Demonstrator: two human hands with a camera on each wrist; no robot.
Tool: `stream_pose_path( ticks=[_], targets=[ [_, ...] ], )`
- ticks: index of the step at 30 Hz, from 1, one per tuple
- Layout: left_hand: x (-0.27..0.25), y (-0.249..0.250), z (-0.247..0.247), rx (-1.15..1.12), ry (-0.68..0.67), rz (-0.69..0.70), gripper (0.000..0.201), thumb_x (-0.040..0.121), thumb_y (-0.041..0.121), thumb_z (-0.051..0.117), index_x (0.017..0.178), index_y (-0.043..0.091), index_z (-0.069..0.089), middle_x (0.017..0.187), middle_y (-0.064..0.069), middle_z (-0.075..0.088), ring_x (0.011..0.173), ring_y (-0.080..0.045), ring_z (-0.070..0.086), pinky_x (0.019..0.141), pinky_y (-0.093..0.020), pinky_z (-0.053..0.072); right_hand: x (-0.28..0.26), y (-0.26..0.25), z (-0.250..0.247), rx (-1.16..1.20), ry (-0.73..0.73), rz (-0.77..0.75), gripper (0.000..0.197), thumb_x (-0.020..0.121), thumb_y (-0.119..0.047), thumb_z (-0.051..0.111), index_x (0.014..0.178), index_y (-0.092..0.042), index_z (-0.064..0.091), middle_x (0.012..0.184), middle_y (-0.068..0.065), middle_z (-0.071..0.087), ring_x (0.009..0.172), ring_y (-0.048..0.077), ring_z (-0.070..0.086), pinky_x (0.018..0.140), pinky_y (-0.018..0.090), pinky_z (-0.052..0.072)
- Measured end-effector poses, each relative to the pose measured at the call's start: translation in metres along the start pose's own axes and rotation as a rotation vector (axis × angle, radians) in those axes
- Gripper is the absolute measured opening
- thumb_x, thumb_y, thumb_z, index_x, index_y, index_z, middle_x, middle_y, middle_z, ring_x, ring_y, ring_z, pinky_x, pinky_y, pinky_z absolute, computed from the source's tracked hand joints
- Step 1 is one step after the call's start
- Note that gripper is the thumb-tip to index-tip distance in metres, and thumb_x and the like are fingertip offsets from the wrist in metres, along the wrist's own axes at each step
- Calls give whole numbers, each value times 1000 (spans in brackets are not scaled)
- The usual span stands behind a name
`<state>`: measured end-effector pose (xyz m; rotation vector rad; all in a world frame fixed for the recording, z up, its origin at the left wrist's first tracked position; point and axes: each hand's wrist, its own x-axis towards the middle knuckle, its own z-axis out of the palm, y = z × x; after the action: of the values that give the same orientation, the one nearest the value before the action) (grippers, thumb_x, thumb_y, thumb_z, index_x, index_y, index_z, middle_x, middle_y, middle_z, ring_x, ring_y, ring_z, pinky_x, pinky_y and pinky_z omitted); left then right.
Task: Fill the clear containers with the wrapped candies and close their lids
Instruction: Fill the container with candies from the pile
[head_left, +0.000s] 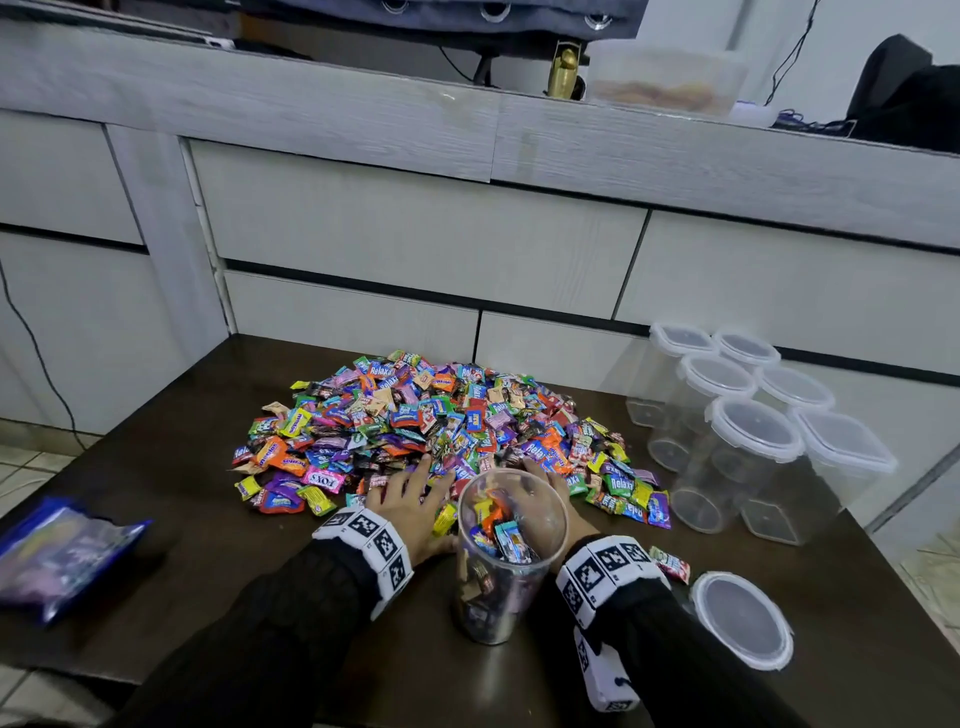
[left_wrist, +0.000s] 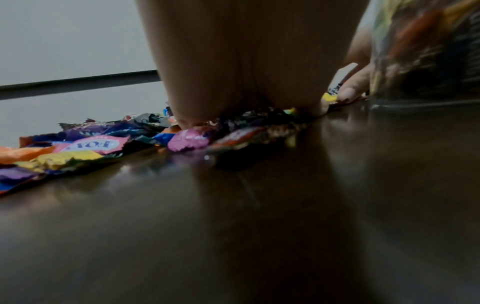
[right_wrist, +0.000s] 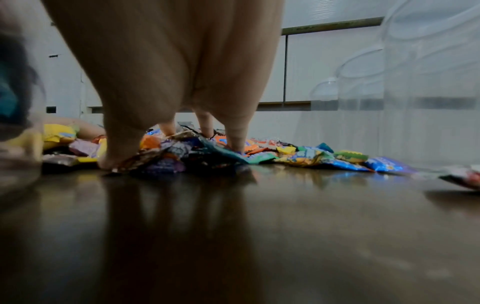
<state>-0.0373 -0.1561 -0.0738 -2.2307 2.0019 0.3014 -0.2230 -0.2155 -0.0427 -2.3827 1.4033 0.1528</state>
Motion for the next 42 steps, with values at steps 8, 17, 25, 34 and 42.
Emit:
stream_pose_path(
  ticks=[8,17,25,34,42],
  targets=[
    [-1,1,-21,-67,69,83,56,96,35,54,145,23,29,139,-11,29,129,-30,32,105,-44,37,-16,3,-21,-137,57,-91,55,96,-30,50,146,-22,28,145,9,31,131,32,25,109,44,24],
    [-3,4,-26,-33,61,92,44,100,29,49,137,11,33,139,-15,30,129,-33,38,100,-45,41,-10,1,-6,211,35,97,53,95,-35,49,143,-21,31,144,13,25,133,38,27,109,48,31],
    [-8,1,-27,-75,132,173,44,93,1,53,134,8,37,132,-14,37,115,-31,49,95,-37,44,-9,8,-7,-22,6,-36,58,94,-31,53,145,-18,28,144,9,35,131,34,32,106,45,36],
    [-12,-1,-38,-170,121,129,35,103,14,37,136,2,37,134,-17,41,115,-35,51,91,-38,40,-2,10,0,-12,30,23,54,94,-34,52,144,-22,34,143,15,27,130,37,31,106,43,32],
    [-16,-8,-41,-286,227,68,34,105,25,38,132,4,42,130,-13,51,119,-27,50,95,-33,41,-12,22,-17,33,140,-70,36,94,-29,54,126,-14,52,124,8,52,113,24,50,92,30,42]
  ],
)
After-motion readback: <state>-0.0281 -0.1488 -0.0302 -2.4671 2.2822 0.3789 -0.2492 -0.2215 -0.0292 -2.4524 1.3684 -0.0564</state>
